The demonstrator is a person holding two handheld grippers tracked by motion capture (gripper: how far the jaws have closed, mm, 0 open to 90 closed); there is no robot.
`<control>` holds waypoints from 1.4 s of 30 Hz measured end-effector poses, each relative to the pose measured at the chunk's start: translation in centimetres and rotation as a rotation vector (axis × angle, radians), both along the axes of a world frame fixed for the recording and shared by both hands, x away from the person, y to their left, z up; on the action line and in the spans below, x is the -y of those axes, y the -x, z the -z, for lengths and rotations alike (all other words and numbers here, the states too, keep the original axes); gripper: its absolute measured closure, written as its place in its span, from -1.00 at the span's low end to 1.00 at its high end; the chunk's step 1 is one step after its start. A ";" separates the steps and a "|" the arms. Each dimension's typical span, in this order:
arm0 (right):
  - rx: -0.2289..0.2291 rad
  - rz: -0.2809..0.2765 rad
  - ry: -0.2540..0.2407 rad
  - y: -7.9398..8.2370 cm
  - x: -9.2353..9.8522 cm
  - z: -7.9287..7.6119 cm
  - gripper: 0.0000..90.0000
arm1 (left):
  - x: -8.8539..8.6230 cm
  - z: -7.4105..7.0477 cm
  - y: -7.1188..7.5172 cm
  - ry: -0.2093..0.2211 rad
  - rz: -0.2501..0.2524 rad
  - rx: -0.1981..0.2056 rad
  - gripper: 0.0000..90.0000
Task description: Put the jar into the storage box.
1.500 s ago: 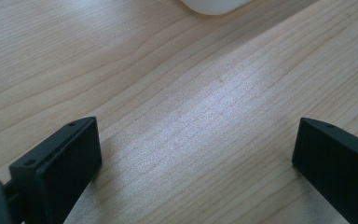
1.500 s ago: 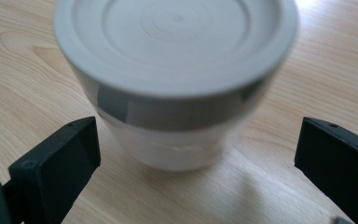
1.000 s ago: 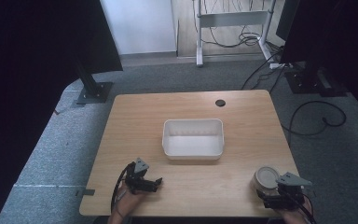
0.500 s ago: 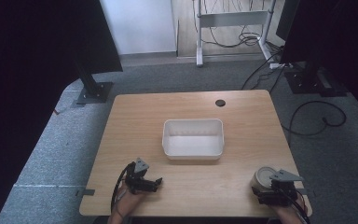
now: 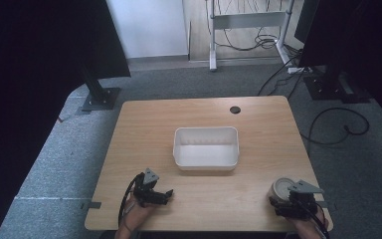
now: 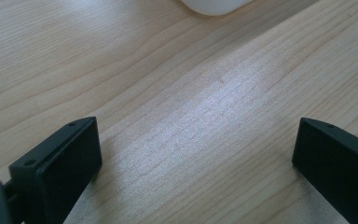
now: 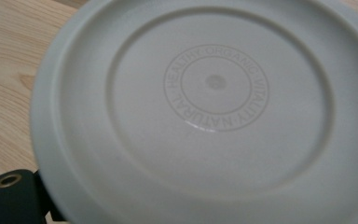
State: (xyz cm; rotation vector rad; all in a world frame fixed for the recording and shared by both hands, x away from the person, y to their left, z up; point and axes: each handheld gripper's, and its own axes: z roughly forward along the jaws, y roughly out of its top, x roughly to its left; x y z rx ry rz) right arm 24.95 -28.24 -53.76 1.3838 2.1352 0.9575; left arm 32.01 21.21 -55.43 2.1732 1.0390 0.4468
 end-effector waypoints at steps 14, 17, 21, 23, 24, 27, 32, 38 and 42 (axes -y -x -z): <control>0.020 -0.030 0.020 -0.8 -1.7 -1.1 -0.80 | 0.0 0.0 0.0 0.000 0.000 0.000 -0.98; 0.023 -0.038 0.017 -1.0 -2.0 -1.3 -0.80 | 0.0 0.0 0.0 0.000 0.000 0.000 -0.98; 0.027 -0.053 0.008 -1.2 -2.5 -1.5 -0.80 | 0.0 0.0 0.0 0.000 0.000 0.000 -0.98; 0.029 -0.059 0.006 -1.3 -2.7 -1.5 -0.80 | 0.0 0.0 0.0 0.000 0.000 0.000 -0.98; 0.030 -0.063 0.005 -1.3 -2.9 -1.6 -0.80 | 0.0 0.0 0.0 0.000 0.000 0.000 -0.98; 0.030 -0.073 0.003 -1.5 -3.2 -1.6 -0.79 | 0.0 0.0 0.0 0.000 0.000 0.000 -0.98; 0.033 -0.088 0.000 -1.8 -3.8 -1.7 -0.80 | 0.0 0.0 0.0 0.000 0.000 0.000 -0.98; 0.031 -0.105 -0.001 -2.1 -4.6 -1.7 -0.80 | 0.0 0.0 0.0 0.000 0.000 0.000 -0.98; 0.033 -0.115 -0.007 -2.4 -5.1 -1.8 -0.80 | 0.0 0.0 0.0 0.000 0.000 0.000 -0.98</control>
